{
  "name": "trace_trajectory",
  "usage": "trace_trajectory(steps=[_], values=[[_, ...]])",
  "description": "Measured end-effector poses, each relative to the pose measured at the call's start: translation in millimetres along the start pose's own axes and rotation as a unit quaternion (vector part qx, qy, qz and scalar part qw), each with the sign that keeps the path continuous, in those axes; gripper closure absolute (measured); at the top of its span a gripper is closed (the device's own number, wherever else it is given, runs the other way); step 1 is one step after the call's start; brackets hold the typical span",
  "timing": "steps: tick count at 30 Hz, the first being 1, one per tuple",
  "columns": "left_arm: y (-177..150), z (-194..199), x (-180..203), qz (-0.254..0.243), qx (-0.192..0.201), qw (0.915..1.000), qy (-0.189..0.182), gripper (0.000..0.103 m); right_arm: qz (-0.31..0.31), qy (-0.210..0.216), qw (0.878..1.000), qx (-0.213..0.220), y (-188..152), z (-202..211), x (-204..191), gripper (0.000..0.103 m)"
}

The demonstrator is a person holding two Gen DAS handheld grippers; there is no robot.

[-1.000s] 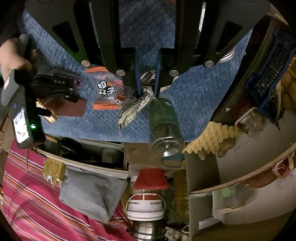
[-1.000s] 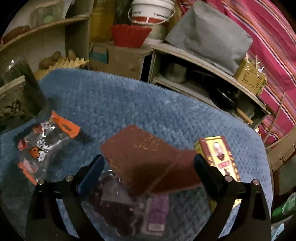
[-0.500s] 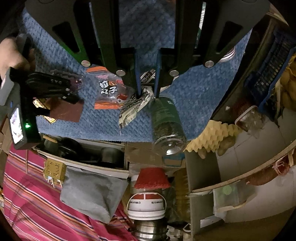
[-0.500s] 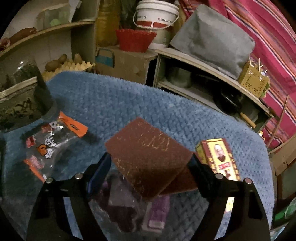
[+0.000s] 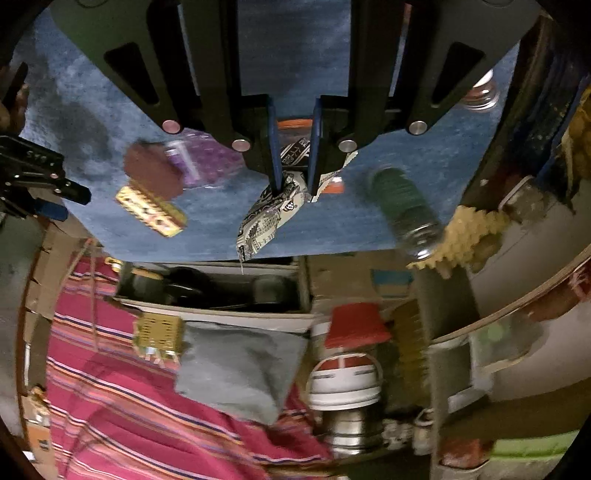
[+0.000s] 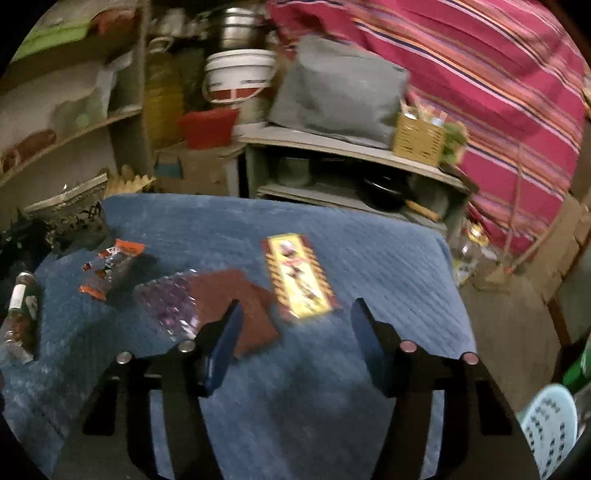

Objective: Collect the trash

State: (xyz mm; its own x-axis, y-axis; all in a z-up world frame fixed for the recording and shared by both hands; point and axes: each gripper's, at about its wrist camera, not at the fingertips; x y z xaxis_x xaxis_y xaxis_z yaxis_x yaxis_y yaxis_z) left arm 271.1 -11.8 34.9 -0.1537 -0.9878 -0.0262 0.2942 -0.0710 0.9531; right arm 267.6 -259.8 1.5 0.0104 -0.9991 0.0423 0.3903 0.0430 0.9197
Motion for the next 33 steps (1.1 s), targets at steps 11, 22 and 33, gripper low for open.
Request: trace_trajectory(steps=[11,22,33], values=[[-2.0,-10.0,19.8,-0.003,-0.007,1.0,-0.003,0.09,-0.027,0.014,0.999,-0.042,-31.4,-25.3,11.5,0.024],[-7.4,-18.8,-8.4,0.009,-0.022,0.9996,0.015,0.09,-0.052,0.093,0.991,-0.079,-33.3,-91.0,-29.4,0.023],[-6.1,-15.7,-4.2,0.009,-0.017,0.9998,0.008,0.09,0.031,0.062,0.996,-0.062,-31.0,-74.5,-50.7,0.013]])
Point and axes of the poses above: each gripper's, at about its wrist camera, not at the fingertips, and z roughly against the way its jaws point, x to its right, y to its top, and after that the axes turned 15 degrees about x, right-handed
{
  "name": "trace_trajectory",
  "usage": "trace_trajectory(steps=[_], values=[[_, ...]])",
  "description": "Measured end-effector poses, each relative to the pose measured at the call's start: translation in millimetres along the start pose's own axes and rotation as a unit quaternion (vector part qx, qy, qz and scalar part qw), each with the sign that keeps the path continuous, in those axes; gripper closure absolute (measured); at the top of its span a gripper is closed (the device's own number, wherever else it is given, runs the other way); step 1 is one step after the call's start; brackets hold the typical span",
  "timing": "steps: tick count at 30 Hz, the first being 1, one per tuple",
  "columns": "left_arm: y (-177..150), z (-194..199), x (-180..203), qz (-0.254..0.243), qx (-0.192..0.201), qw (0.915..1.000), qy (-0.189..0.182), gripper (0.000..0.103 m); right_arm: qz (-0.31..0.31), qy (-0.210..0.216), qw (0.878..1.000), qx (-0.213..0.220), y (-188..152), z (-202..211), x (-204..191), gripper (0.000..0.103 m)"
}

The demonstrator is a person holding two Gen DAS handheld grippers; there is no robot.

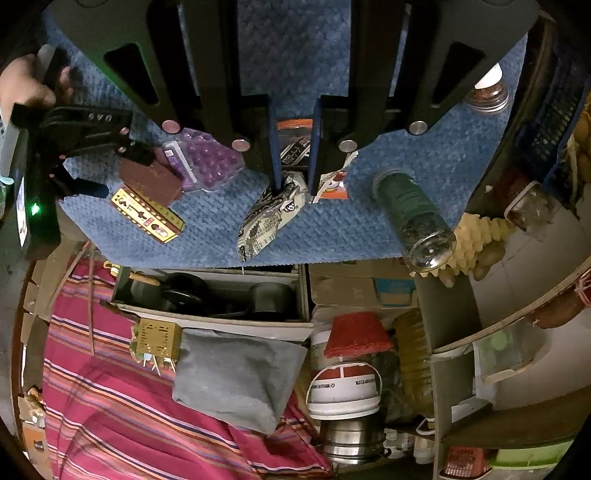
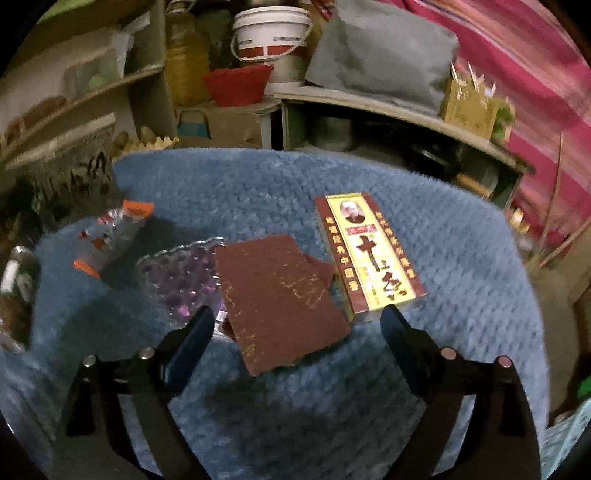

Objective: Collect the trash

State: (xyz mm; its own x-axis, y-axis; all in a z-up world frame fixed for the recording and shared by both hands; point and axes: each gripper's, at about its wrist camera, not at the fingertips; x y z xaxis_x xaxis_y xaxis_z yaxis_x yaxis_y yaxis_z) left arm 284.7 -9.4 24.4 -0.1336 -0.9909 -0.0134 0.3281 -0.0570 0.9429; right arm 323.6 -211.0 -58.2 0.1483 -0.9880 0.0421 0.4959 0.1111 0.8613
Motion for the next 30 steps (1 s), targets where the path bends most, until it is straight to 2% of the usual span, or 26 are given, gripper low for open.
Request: trace_trajectory(steps=[5,7,9,12,14,16,17,18,19,20,26,30], values=[[0.6,0.1,-2.1,0.002,0.003,1.0,-0.002,0.09,0.009,0.005,1.0,-0.005,1.8,-5.4,-2.3,0.015],[0.4,0.2,-2.3,0.001,0.002,1.0,-0.001,0.09,-0.006,0.023,1.0,-0.013,2.5,-8.6,1.0,0.04],[0.0,0.1,-2.4,-0.001,0.002,1.0,-0.001,0.09,-0.026,0.038,0.999,-0.016,2.9,-7.8,5.2,0.058],[-0.2,-0.7,-3.6,-0.001,0.001,1.0,0.001,0.09,-0.04,0.048,0.998,-0.012,2.0,0.3,9.3,0.067],[0.1,-0.7,-3.7,-0.002,0.001,1.0,0.0,0.09,-0.039,0.034,0.999,-0.015,0.7,4.2,10.7,0.074],[-0.3,0.4,-1.5,-0.005,0.003,1.0,-0.002,0.09,-0.024,0.032,0.999,-0.019,-0.5,8.1,8.0,0.073],[-0.5,1.3,-0.1,-0.005,0.004,1.0,-0.004,0.09,-0.012,0.029,0.999,-0.026,-1.5,8.0,4.8,0.066],[-0.7,2.1,1.3,-0.005,0.004,1.0,-0.007,0.09,-0.004,0.019,0.999,-0.026,-2.0,7.8,4.0,0.043],[-0.9,3.4,3.8,-0.005,0.005,0.9999,-0.008,0.09,0.005,0.007,1.0,-0.021,-2.3,8.4,2.6,0.032],[-0.8,3.9,4.9,-0.006,0.006,0.9999,-0.01,0.09,0.011,-0.004,1.0,-0.013,-2.3,9.5,2.1,0.028],[-1.7,5.6,7.7,-0.015,0.01,0.9997,-0.014,0.09,-0.006,0.01,0.999,-0.032,-2.8,-5.9,13.7,0.026],[-1.7,2.8,4.9,-0.011,0.007,0.9998,-0.014,0.09,-0.054,0.047,0.997,-0.033,-6.3,-14.9,29.9,0.027]])
Point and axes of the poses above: each gripper's, at about its wrist camera, not at the fingertips, and z roughly against the way its jaws point, x to its right, y to its top, and after that the axes turned 15 degrees about x, right-handed
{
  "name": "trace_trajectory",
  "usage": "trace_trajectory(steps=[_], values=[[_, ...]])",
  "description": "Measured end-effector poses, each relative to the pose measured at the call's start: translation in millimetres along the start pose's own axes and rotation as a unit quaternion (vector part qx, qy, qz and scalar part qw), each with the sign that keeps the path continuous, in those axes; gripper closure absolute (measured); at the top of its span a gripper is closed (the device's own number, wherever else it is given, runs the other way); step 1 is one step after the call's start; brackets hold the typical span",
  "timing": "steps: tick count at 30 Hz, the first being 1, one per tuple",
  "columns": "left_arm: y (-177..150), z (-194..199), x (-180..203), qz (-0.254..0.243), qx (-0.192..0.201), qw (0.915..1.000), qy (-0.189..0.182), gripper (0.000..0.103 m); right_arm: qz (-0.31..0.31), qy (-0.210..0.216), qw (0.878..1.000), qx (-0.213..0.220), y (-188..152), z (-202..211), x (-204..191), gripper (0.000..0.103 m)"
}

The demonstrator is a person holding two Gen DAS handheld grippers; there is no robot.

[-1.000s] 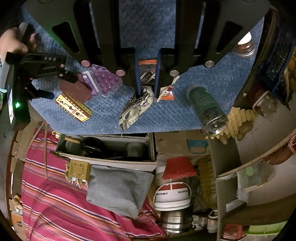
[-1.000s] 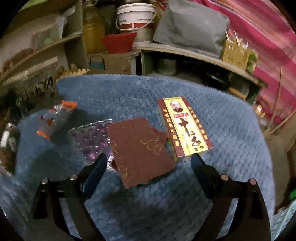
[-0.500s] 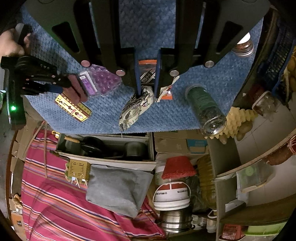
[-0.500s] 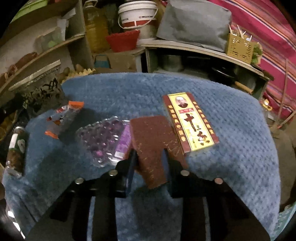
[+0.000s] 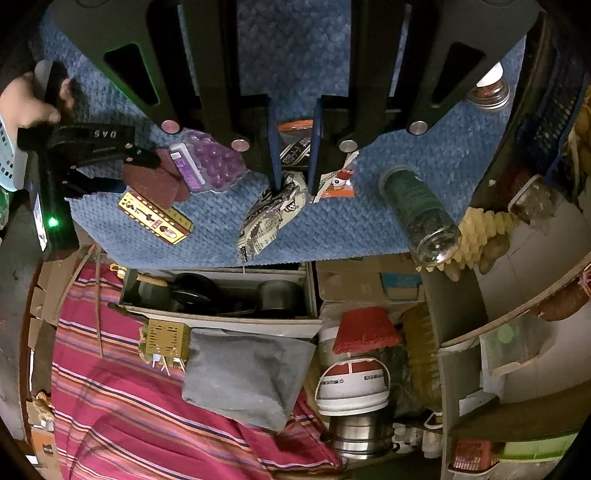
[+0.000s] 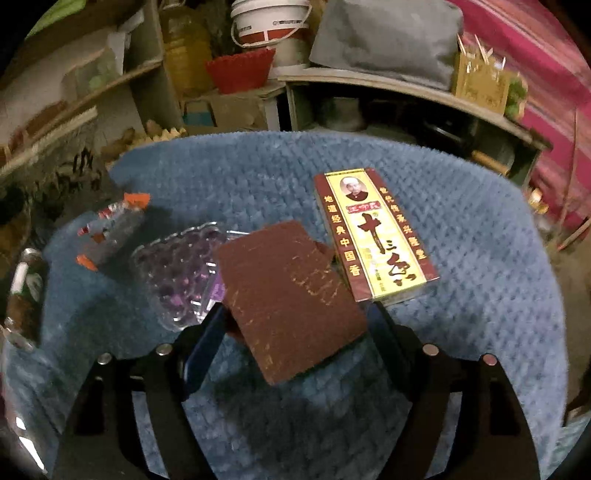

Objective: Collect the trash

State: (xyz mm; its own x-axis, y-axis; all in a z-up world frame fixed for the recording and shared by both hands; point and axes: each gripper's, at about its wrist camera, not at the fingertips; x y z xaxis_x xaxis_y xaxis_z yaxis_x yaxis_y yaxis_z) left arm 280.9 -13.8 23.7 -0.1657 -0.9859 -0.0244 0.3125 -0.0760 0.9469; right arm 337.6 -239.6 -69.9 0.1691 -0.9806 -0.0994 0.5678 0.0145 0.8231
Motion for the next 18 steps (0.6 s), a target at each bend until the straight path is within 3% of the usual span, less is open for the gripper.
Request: trace_trajectory(steps=[2,6,8,10,11,12,14,18], values=[[0.5,-0.9,-0.6,0.001,0.0,1.0,0.001,0.09,0.001,0.003,1.0,0.009,-0.8,1.5,0.3,0.031],[0.4,-1.8,1.8,0.0,-0.002,1.0,0.001,0.09,0.031,0.006,0.999,0.012,-2.3,10.1,-14.3,0.057],[0.6,-1.4,4.6,-0.001,-0.003,1.0,0.0,0.09,0.044,0.001,0.999,0.006,-3.2,12.5,-18.7,0.059],[0.5,-0.1,9.2,-0.005,-0.001,1.0,-0.002,0.09,0.056,-0.004,0.998,0.0,-5.5,15.4,-20.0,0.059],[0.5,0.7,11.1,-0.007,-0.001,1.0,-0.003,0.09,0.064,-0.01,0.998,-0.003,-6.6,16.1,-22.1,0.054],[0.5,1.4,12.6,-0.008,0.0,1.0,-0.004,0.09,0.077,-0.027,0.997,0.0,-7.7,19.1,-23.7,0.039],[1.1,1.6,14.7,-0.011,0.001,0.9999,-0.007,0.089,0.095,-0.054,0.994,0.007,-8.8,20.5,-25.5,0.03],[0.2,1.9,17.9,-0.015,0.003,0.9998,-0.009,0.089,0.074,-0.034,0.997,-0.006,-7.8,13.1,-15.6,0.029]])
Point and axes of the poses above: each gripper's, at about its wrist camera, not at the fingertips, and z roughly against the way its jaws point, x to its right, y to its top, and after that the axes turned 15 degrees about x, right-handed
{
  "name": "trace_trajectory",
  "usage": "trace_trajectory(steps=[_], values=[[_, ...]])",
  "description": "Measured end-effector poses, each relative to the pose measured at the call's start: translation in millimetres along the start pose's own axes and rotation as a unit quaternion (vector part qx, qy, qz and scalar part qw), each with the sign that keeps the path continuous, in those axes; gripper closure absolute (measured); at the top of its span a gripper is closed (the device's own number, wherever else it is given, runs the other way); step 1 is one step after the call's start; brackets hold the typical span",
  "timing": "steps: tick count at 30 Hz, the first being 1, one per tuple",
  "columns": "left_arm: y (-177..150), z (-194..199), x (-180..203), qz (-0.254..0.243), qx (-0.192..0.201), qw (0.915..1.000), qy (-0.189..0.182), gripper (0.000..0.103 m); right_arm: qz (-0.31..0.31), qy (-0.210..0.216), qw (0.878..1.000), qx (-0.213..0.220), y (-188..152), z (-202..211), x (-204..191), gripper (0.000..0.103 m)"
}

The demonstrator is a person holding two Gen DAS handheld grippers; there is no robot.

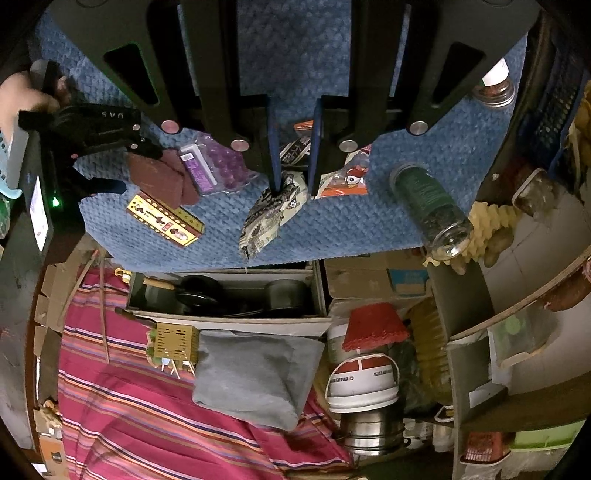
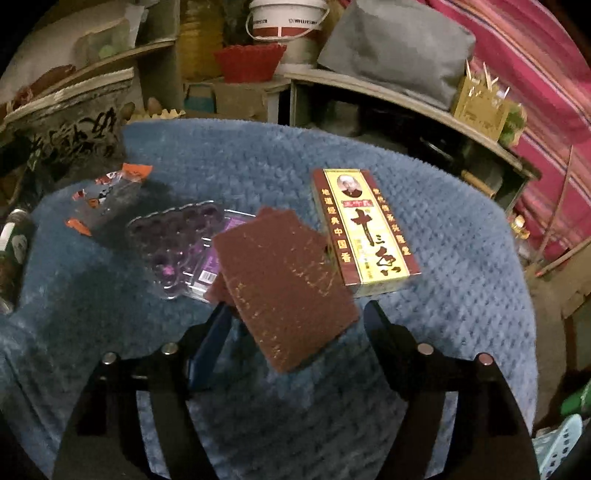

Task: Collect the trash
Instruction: 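Lift the brown pad off the table with the right gripper, then carry the wrapper and pad over the basket and open both grippers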

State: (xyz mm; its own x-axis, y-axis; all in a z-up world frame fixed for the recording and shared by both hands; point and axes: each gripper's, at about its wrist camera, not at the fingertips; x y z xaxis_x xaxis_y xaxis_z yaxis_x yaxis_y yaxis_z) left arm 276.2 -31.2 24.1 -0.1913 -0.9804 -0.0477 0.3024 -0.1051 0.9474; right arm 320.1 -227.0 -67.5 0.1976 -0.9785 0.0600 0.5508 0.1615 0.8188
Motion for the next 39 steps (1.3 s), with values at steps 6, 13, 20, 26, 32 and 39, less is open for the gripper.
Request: trace_trajectory(steps=[6,13,20,26,32,39], values=[[-1.7,-3.7,-2.8,0.002,-0.006,1.0,0.003,0.089,-0.029,0.028,0.999,0.003,3.8,-14.2,5.4,0.025],[-1.2,-4.9,-8.6,0.007,-0.006,0.9999,0.007,0.089,-0.014,0.019,0.999,0.022,2.4,-1.1,-3.1,0.035],[-0.2,-4.0,-1.8,0.001,-0.006,1.0,0.005,0.089,-0.042,-0.008,0.999,0.018,-24.1,39.1,18.9,0.036],[2.8,-2.1,13.0,0.009,-0.007,0.9998,-0.017,0.089,-0.043,-0.071,0.996,0.028,-55.8,87.7,40.5,0.036],[9.6,10.8,57.9,-0.004,0.005,0.9985,-0.054,0.089,-0.08,-0.12,0.985,0.09,-58.8,156.5,81.8,0.036],[14.5,20.0,139.5,-0.022,0.019,0.9937,-0.108,0.089,-0.115,-0.185,0.97,0.11,-72.8,203.1,138.3,0.036]])
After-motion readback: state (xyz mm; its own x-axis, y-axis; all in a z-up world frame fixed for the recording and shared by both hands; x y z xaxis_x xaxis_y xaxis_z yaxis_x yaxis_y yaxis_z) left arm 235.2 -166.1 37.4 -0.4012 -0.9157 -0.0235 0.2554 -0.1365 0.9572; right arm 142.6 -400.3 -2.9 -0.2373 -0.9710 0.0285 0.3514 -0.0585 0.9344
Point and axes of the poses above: each gripper's, at about its wrist camera, not at the fingertips, and z roughly against the way its jaws point, x to its right, y to its top, and after that the axes turned 15 degrees about x, right-handed
